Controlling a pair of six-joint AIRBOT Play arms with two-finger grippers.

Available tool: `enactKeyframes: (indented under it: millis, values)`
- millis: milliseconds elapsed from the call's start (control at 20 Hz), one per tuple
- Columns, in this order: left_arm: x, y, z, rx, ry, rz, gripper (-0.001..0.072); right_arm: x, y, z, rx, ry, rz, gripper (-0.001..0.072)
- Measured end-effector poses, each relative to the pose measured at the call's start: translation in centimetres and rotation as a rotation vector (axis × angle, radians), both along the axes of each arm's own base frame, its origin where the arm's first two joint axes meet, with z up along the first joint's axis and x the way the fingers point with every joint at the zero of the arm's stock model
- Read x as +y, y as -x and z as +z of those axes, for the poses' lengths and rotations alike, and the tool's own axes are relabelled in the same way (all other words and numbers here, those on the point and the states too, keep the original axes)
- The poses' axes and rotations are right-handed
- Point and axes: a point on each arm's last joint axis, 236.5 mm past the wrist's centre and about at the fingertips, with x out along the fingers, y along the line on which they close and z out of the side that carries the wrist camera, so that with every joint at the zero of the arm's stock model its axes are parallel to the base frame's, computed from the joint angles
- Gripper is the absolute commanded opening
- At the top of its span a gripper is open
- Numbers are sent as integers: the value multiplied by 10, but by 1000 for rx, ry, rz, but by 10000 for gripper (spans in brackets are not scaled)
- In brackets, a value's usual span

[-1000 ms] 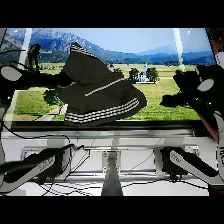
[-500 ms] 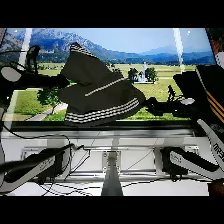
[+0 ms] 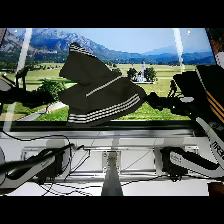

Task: Fold the clothes and pants, and hang the long-sleeved shirts on hangers.

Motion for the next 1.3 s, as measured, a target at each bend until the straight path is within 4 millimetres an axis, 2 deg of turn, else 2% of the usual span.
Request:
enactKeyframes:
  millis: [50, 150, 250, 300, 450, 700, 750, 800, 850, 950, 1050, 1150, 1200, 1300]
  values:
    - [-5, 15, -11, 47, 32, 15, 611, -1, -1, 0, -8, 9, 1, 27]
    - [-20, 45, -33, 134, 100, 36, 599, -5, -5, -1, -26, 28, -5, 25]
    - [-37, 70, -50, 196, 166, 41, 479, -9, -9, -1, -42, 49, -8, 25]
    - [-47, 81, -56, 218, 202, 43, 474, -10, -9, -2, -47, 56, -6, 25]
    - [-77, 100, -65, 249, 319, 66, 475, -12, -11, -2, -57, 68, -6, 26]
    - [-102, 115, -75, 264, 379, 57, 474, -14, -12, -2, -63, 77, -7, 26]
    - [-108, 119, -75, 271, 384, 39, 448, -14, -12, -2, -64, 78, -8, 26]
    - [-113, 122, -75, 279, 385, 17, 263, -14, -13, -2, -65, 79, -8, 25]
    - [-113, 126, -80, 281, 357, -16, 40, -14, -13, -2, -67, 81, -6, 25]
    - [-113, 126, -84, 267, 317, -69, 12, -15, -14, -1, -81, 92, 9, 24]
    - [-110, 111, -79, 226, 286, -106, 11, -14, -19, 7, -119, 110, 46, 24]
    - [-83, 41, -71, 5, 162, -64, 11, -12, -28, 25, -178, 129, 98, 23]
    - [-73, 17, -59, -65, 120, -72, 11, -11, -35, 40, -223, 145, 124, 23]
    - [-64, -44, -9, -254, 95, -53, 11, -7, -50, 81, -328, 164, 179, 24]
